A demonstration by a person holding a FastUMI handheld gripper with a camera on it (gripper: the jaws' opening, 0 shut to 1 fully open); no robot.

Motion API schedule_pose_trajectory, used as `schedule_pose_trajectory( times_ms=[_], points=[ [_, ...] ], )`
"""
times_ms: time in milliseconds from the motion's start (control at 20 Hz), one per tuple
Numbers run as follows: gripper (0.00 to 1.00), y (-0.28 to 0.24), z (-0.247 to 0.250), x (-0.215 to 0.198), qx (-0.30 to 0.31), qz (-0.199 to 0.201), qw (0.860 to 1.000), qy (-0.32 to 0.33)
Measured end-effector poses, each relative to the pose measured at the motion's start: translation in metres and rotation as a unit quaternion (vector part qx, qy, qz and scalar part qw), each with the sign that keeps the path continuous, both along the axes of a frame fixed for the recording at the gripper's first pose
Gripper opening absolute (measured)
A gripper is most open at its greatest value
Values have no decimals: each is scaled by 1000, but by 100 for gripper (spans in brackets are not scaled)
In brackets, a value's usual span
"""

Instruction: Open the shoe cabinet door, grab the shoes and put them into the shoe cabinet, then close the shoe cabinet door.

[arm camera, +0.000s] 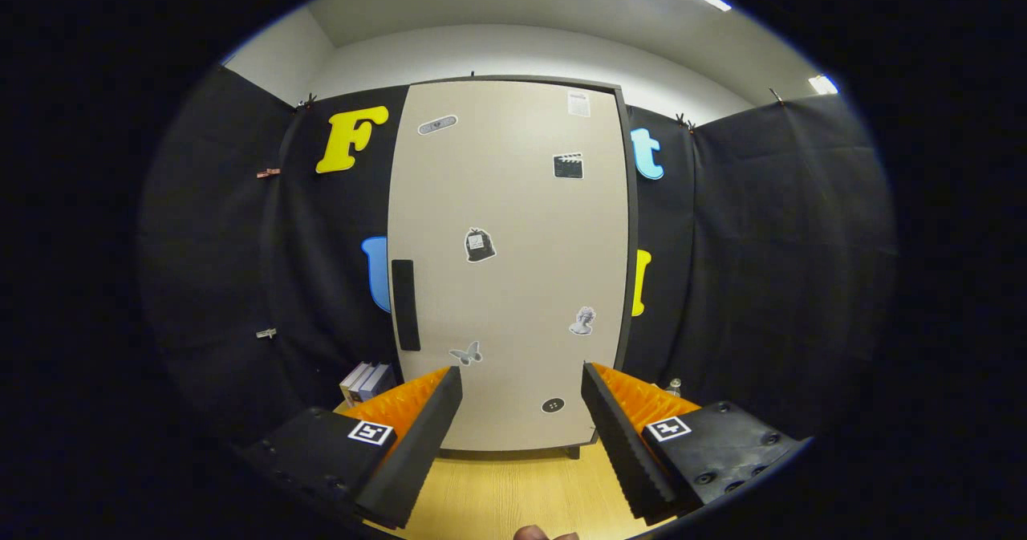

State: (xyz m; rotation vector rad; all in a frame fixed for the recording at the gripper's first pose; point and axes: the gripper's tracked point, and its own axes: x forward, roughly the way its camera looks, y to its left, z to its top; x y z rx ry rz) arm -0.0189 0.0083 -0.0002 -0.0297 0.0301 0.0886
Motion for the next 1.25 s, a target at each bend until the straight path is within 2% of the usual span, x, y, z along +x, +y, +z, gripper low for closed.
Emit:
schedule_pose_trajectory(
  times_ms=[700,1000,1250],
  points=[
    [98,-6,6,10,5,-9,1000,-6],
    [98,-6,5,25,15,1,1000,-12],
    [98,-16,0,38,-28,-7,999,-28]
  ],
)
